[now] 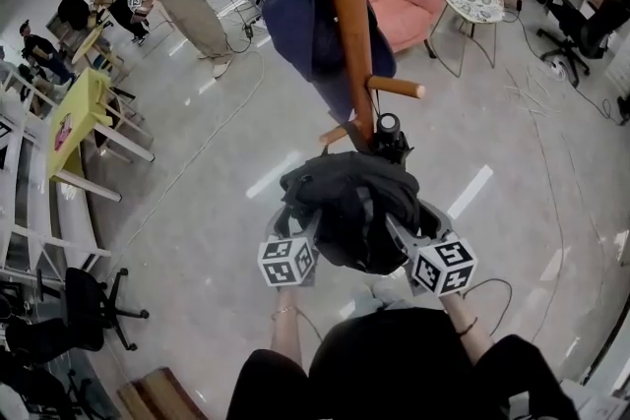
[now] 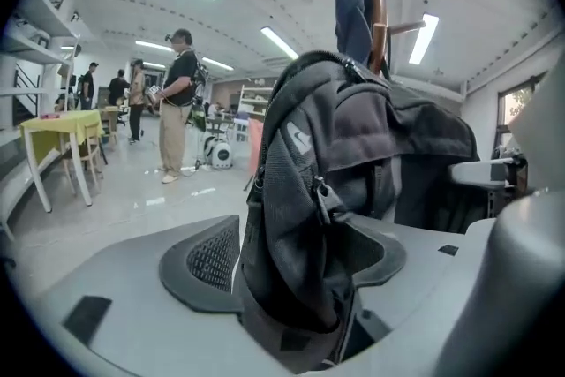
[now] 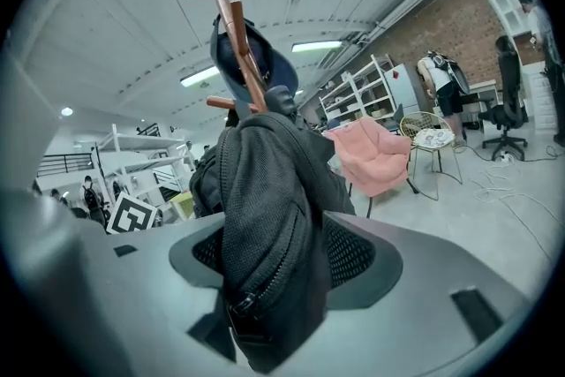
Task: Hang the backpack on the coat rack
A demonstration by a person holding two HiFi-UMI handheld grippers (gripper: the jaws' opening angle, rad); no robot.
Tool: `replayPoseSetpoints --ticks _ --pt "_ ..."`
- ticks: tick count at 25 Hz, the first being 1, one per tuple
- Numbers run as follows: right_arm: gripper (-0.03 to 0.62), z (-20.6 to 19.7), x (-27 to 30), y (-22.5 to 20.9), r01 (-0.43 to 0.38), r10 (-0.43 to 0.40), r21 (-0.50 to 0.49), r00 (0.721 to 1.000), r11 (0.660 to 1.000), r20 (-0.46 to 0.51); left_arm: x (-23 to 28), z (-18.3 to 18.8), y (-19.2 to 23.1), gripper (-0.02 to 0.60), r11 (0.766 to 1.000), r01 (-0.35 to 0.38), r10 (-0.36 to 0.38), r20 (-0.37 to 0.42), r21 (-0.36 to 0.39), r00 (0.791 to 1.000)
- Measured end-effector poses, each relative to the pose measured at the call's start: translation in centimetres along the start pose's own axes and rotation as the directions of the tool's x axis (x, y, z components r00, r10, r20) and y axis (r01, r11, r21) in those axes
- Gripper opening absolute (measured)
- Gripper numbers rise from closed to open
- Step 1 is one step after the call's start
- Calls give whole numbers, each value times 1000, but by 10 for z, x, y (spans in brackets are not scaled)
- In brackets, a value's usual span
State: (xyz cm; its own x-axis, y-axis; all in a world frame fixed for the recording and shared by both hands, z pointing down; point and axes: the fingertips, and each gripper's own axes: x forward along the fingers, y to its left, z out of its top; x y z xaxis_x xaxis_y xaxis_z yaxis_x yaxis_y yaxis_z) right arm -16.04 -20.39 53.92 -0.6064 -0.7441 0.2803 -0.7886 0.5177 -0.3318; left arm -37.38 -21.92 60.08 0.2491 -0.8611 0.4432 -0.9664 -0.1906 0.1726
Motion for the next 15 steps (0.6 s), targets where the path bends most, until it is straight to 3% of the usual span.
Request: replayPoseSetpoints --ticks 7,15 --pt "258 -9 -5 23 -49 49 1 998 999 -32 -20 11 18 319 998 -57 58 49 -24 997" --pt "267 8 -24 46 -114 114 -15 993 993 10 -51 42 1 302 999 -24 21 139 22 990"
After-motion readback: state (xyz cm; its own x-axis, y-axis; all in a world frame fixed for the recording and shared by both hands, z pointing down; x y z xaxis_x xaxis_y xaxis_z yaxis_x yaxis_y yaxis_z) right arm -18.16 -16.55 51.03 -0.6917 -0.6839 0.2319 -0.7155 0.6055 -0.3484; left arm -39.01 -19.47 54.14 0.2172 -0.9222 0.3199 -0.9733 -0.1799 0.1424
